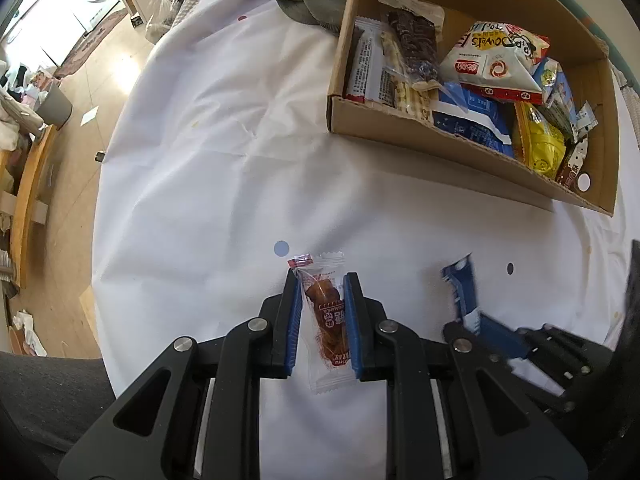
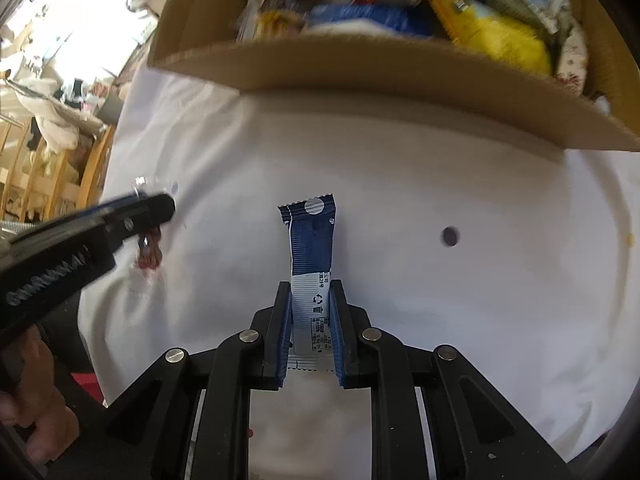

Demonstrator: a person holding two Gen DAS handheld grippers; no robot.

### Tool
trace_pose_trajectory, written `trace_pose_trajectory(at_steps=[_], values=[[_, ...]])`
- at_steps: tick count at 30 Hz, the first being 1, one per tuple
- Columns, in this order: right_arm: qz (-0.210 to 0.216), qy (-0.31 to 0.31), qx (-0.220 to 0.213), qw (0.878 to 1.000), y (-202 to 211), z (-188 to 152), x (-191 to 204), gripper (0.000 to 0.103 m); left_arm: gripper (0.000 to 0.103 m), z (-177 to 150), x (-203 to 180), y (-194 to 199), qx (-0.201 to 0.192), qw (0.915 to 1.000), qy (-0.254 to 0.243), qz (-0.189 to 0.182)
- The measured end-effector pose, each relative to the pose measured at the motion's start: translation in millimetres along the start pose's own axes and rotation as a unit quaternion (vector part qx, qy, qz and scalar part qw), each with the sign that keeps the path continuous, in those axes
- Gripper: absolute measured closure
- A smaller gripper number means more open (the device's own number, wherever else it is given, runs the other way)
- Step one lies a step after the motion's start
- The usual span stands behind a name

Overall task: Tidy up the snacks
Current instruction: 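Grasp the blue-white bar with the right gripper while the left holds the candy, then carry both items into the box and open both grippers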

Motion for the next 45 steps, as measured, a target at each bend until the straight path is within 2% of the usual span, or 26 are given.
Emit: trace_pose_trajectory(at_steps=[7, 13, 16, 19, 25, 28, 31, 42, 45], values=[[0.023, -0.029, -0.03, 0.999, 27, -10, -24, 0.085, 0.086, -1, 5, -7, 0.007, 0.9999, 0.013, -0.006], [0.046, -0.056, -0.071, 0.995, 53, -6, -38, 0.085, 0.086, 0, 8, -15, 0.009, 0.9997, 0.021, -0.003], [0.056, -0.059, -0.097, 0.992, 68, 0, -40, 0.085, 0.086, 4, 8, -10, -0.009, 0.9997, 0.023, 0.0], [0.07, -0.06, -0.122, 0.988, 84, 7, -39, 0.085, 0.086, 11, 8, 4, -0.044, 0.9987, 0.025, 0.007], [0.09, -0.053, -0.14, 0.985, 97, 10, -31, 0.085, 0.086, 23, 13, 33, -0.11, 0.9933, 0.028, 0.019], [0.103, -0.046, -0.158, 0.981, 108, 16, -21, 0.085, 0.086, 30, 14, 48, -0.135, 0.9903, 0.034, 0.011], [0.111, -0.042, -0.176, 0.977, 117, 22, -18, 0.085, 0.086, 35, 10, 63, -0.153, 0.9876, 0.034, -0.006], [0.115, -0.073, -0.242, 0.961, 155, 58, -48, 0.085, 0.086, 68, -24, 91, -0.187, 0.9819, -0.026, -0.001], [0.117, -0.085, -0.247, 0.958, 158, 66, -56, 0.084, 0.086, 84, -33, 96, -0.195, 0.9801, -0.035, -0.004]])
Point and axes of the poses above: each gripper's, at about its wrist camera, not at the fingertips, and y roughly against the way its jaws point, x to its left, z to its top, the point moved 7 cm from there along -y, roughly the way its jaws point, and after that the axes turned 5 degrees about x, right-handed, at the moved point
